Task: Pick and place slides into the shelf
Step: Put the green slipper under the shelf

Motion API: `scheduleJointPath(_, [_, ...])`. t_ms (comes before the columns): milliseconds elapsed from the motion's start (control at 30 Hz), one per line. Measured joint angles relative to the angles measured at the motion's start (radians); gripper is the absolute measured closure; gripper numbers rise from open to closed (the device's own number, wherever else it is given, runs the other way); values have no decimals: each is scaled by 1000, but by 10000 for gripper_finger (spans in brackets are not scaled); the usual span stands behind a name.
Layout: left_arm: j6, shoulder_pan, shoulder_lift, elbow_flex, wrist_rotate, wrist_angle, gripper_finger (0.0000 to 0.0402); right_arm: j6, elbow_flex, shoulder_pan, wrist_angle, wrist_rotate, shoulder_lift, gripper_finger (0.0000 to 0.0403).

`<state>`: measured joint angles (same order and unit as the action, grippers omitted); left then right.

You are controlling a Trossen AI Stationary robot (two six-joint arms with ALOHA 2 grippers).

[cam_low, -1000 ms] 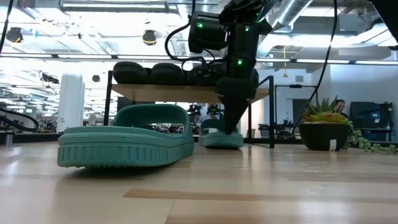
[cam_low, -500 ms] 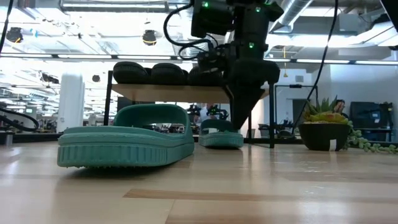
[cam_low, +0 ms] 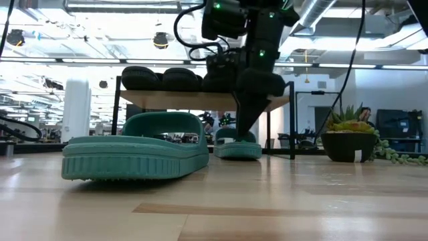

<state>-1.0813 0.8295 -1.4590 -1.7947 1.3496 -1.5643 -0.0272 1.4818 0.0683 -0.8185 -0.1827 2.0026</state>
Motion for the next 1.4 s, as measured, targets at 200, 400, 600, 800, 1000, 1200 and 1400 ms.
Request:
scheduleJointPath(200, [0,0,0,0,0,3,280,-7,-1,-12,2,-10,17,310])
scheduleJointPath(400, [0,0,0,0,0,-1,280,-16,-2,-14,19,-63,16,310])
scheduleJointPath(600, [1,0,0,0,1,-1,280,-10,-2,-32,12,-60,16,310])
scheduleJointPath(800, [11,0,0,0,1,-1,280,-23,-2,-31,18,-58,16,310])
scheduleJointPath(1000, [12,0,0,0,-1,2,280,-26,-12,-38,21,-58,15,310])
scheduleJointPath(1200, [15,0,0,0,-1,2,280,-25,-49,-36,18,-57,15,310])
scheduleJointPath(1400, [22,0,0,0,13,2,280,-19,-48,-40,30,-58,15,310])
